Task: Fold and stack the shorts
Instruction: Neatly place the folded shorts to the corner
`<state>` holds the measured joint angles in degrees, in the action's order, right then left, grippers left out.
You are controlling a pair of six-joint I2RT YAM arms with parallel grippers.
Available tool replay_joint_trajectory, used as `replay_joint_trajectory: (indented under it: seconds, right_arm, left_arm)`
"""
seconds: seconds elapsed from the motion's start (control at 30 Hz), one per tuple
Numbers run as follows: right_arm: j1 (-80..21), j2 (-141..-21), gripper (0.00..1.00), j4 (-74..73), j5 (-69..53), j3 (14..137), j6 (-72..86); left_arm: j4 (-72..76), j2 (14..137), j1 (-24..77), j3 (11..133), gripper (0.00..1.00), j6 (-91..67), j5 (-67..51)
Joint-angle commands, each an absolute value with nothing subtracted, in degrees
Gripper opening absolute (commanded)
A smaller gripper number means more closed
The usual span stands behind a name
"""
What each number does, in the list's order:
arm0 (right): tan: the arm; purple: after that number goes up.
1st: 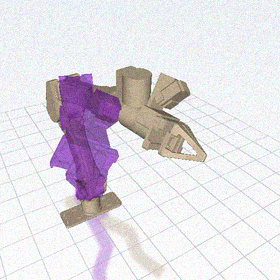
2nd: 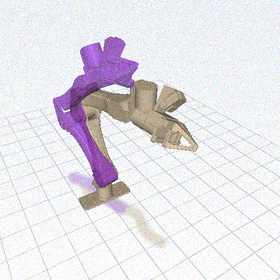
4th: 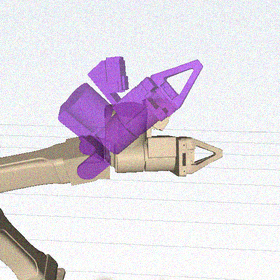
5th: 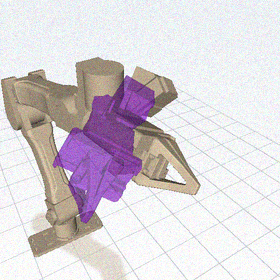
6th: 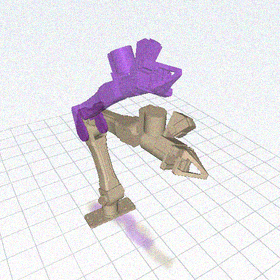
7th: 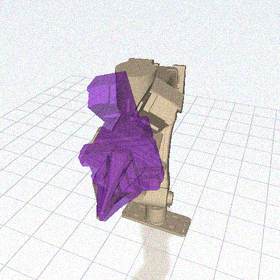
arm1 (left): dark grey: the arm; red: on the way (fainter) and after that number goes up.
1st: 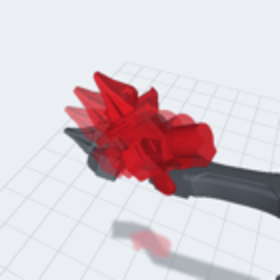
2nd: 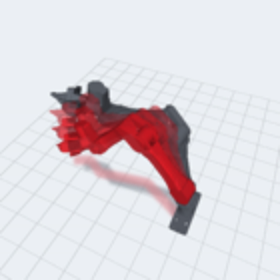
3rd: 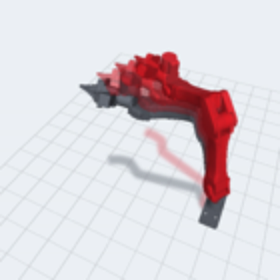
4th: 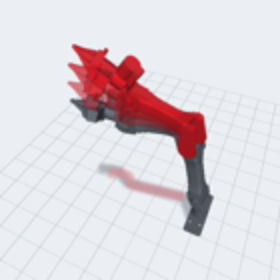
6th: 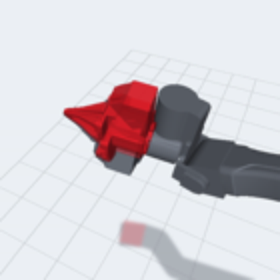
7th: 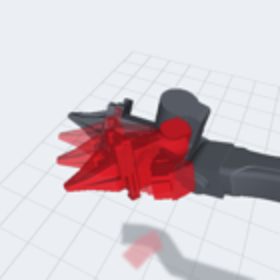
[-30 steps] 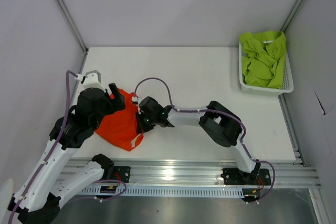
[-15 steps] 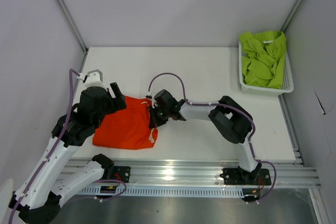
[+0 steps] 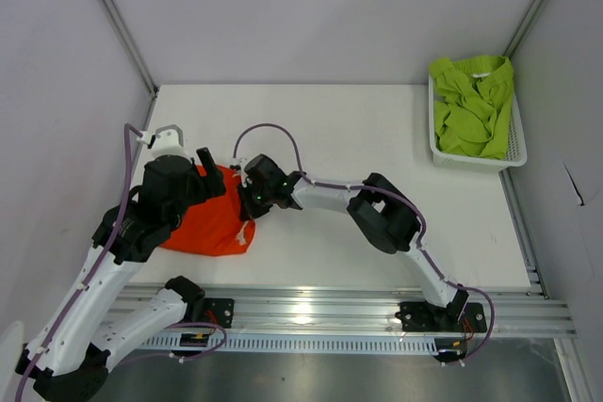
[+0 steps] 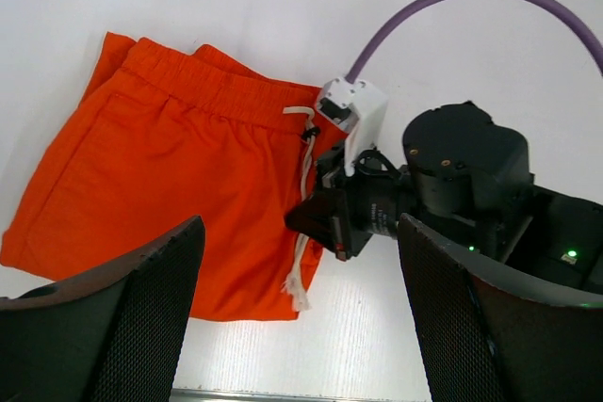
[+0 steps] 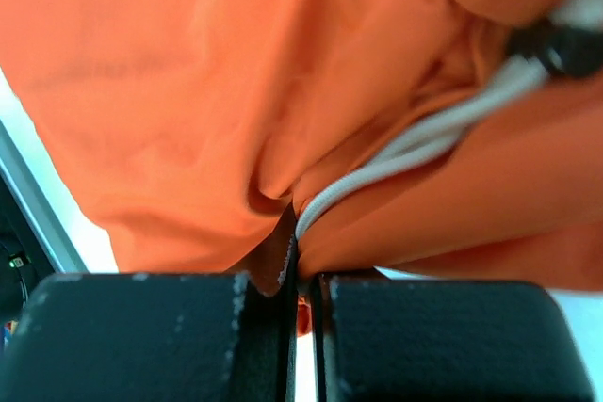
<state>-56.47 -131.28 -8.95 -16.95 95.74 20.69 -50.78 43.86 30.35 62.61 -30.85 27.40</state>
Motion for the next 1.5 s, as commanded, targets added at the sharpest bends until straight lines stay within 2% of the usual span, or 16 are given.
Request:
replay_joint_trajectory:
  seconds: [0.0, 0.13, 0.23, 0.43, 0.6, 0.7, 0.8, 1.03, 1.17, 1.2, 1.23, 1.3, 1.33, 1.37, 1.47]
  right_arm:
    - [-59.0, -136.1, 0.0, -14.1, -15.1, 100.1, 16.1]
    - [-62.0, -138.3, 0.0, -16.2, -15.9, 105.8, 11.7]
    - [-63.5, -138.5, 0.0, -15.2, -18.7, 105.6, 9.9]
    - [-64.5, -132.7, 0.0, -8.5, -24.2, 94.2, 7.4]
    - [-62.4, -126.8, 0.0, -5.9, -23.9, 83.6, 7.8]
    - [-60.7, -126.0, 0.0, -5.1, -23.6, 81.5, 8.2]
    - [-60.6, -128.0, 0.0, -6.1, -22.9, 83.3, 8.3]
    - [-62.6, -135.1, 0.0, -9.8, -22.7, 97.4, 8.7]
    - [-63.3, -135.5, 0.01, -9.9, -22.2, 99.4, 9.1]
    - [-63.1, -135.2, 0.19, -9.6, -21.9, 99.1, 9.4]
    - [-62.8, -133.6, 0.29, -9.0, -21.5, 98.5, 10.7]
    - [-60.9, -131.1, 0.41, -4.9, -22.2, 94.0, 12.7]
    - [-60.0, -127.8, 0.59, -2.9, -22.8, 91.8, 15.2]
    - [-57.8, -126.0, 0.68, 1.3, -23.7, 87.0, 16.5]
    - [-54.3, -118.2, 0.71, 4.3, -23.7, 81.1, 19.8]
  left_arm:
    - [-51.0, 43.5, 29.9, 65.1, 0.84, -29.2, 29.1]
    - [-50.9, 43.4, 29.9, 65.2, 0.84, -29.1, 29.2]
    - [-50.6, 43.5, 29.9, 65.1, 0.84, -29.2, 29.0]
    - [-50.8, 43.5, 30.0, 65.1, 0.84, -29.3, 29.0]
    - [-50.6, 43.4, 29.9, 65.1, 0.84, -29.5, 28.8]
    - [-50.5, 43.5, 29.9, 65.0, 0.84, -29.5, 28.7]
    - [-50.2, 43.9, 29.9, 64.9, 0.84, -29.5, 28.7]
    - [-49.9, 44.6, 29.9, 65.0, 0.84, -29.3, 28.8]
    - [-49.7, 44.7, 29.9, 65.3, 0.84, -29.1, 29.0]
    - [-49.8, 44.8, 29.9, 65.5, 0.84, -29.0, 29.2]
    - [-49.8, 44.9, 29.9, 65.6, 0.84, -29.0, 29.2]
    - [-49.8, 45.0, 29.9, 65.9, 0.84, -29.0, 29.3]
    - [-49.7, 45.2, 29.9, 65.9, 0.84, -29.0, 29.1]
    - [-49.8, 45.3, 29.9, 66.0, 0.84, -29.0, 28.9]
    - [-49.8, 45.4, 29.9, 66.0, 0.85, -29.1, 28.7]
